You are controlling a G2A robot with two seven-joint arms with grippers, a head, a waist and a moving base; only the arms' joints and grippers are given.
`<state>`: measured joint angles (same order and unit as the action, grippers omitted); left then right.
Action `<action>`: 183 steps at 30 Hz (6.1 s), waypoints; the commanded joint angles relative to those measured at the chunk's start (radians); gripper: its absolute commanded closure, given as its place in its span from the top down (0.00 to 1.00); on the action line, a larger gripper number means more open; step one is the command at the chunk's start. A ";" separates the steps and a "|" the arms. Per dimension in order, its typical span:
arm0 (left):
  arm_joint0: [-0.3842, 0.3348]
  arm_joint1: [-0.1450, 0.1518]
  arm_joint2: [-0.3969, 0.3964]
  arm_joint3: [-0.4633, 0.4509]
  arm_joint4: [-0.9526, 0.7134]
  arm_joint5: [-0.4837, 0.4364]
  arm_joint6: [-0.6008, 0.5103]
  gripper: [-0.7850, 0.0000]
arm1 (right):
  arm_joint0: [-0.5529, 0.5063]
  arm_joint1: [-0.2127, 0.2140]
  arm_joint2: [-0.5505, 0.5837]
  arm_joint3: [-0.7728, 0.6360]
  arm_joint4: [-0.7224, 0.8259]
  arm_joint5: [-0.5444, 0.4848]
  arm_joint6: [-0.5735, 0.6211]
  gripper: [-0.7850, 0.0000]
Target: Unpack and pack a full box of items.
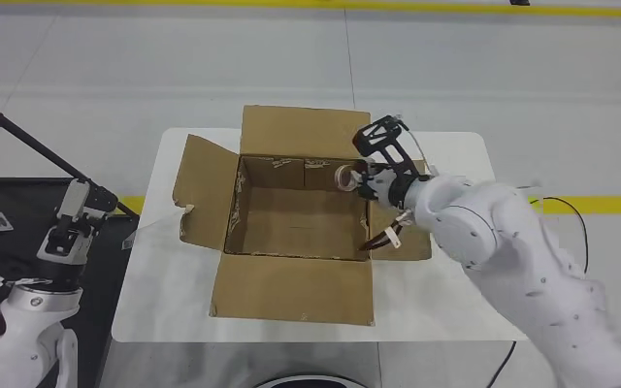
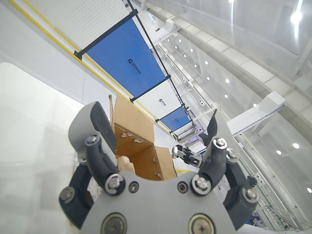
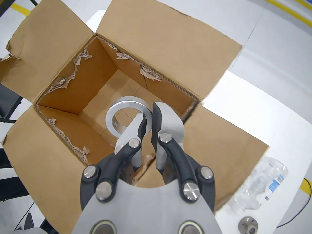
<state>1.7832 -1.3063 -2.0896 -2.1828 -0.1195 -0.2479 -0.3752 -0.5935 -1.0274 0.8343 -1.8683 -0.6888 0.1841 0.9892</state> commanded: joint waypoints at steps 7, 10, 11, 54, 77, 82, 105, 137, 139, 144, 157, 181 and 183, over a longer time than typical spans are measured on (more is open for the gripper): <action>0.021 -0.001 -0.001 0.001 -0.011 -0.013 0.016 1.00 | 0.174 -0.147 -0.329 0.219 -0.028 0.088 -0.046 0.00; 0.025 -0.001 -0.001 0.003 -0.017 -0.016 0.019 1.00 | 0.214 -0.209 -0.418 0.313 -0.040 0.103 -0.057 0.00; 0.026 -0.001 -0.001 0.003 -0.017 -0.017 0.019 1.00 | 0.224 -0.229 -0.446 0.347 -0.054 0.111 -0.059 0.00; 0.013 0.007 0.035 0.000 -0.013 -0.023 0.019 1.00 | 0.177 -0.422 -0.390 0.586 -0.312 -0.082 0.147 0.44; -0.034 0.015 0.107 -0.014 0.035 0.010 0.013 1.00 | -0.447 -0.126 0.876 -0.164 -0.307 -0.381 0.502 0.88; -0.038 0.016 0.115 -0.018 0.046 0.021 0.021 1.00 | -0.472 -0.101 0.970 0.027 -0.333 -0.453 0.547 1.00; -0.038 0.016 0.115 -0.018 0.046 0.021 0.021 1.00 | -0.376 -0.055 0.853 0.458 -0.345 -0.452 0.508 0.70; -0.038 0.016 0.115 -0.018 0.046 0.021 0.021 1.00 | -0.324 -0.025 0.735 0.574 -0.356 -0.395 0.458 0.29; -0.038 0.016 0.115 -0.018 0.046 0.021 0.021 1.00 | -0.322 -0.024 0.727 0.579 -0.359 -0.390 0.454 0.28; -0.038 0.016 0.115 -0.018 0.046 0.021 0.021 1.00 | -0.317 -0.021 0.715 0.592 -0.359 -0.386 0.447 0.14; -0.038 0.016 0.115 -0.018 0.046 0.021 0.021 1.00 | -0.323 0.001 0.797 0.417 -0.262 -0.384 0.424 0.00; -0.038 0.016 0.115 -0.018 0.046 0.021 0.021 1.00 | -0.329 0.025 0.916 0.126 0.883 -0.561 0.401 0.00; -0.038 0.016 0.115 -0.018 0.046 0.021 0.021 1.00 | -0.317 0.027 0.899 0.127 0.930 -0.569 0.405 0.00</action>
<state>1.7452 -1.2902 -1.9741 -2.2009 -0.0737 -0.2268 -0.3542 -0.9155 -1.0013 1.7402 -1.7406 0.2187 -0.3826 1.3928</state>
